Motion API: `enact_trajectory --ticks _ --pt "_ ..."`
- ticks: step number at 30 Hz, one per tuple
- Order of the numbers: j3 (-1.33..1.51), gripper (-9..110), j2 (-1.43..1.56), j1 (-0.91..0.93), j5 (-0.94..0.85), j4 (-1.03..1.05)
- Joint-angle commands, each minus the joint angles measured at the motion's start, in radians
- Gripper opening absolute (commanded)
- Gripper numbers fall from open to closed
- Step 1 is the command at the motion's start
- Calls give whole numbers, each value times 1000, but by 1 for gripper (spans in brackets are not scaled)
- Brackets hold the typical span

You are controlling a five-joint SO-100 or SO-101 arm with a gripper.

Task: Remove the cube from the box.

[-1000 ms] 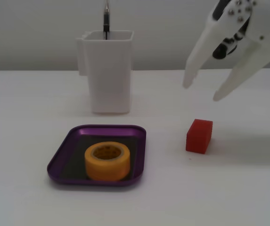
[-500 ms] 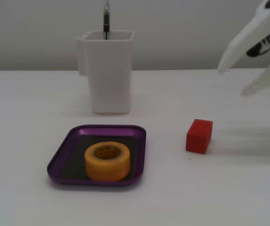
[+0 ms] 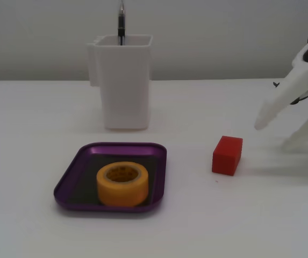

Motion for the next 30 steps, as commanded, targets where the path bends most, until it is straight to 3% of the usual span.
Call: enact_trajectory --ticks 1,4,30 --pt "12 10 97 -5 5 2" --pt "12 -2 97 -5 5 2" --pt "17 1 97 -5 5 -12"
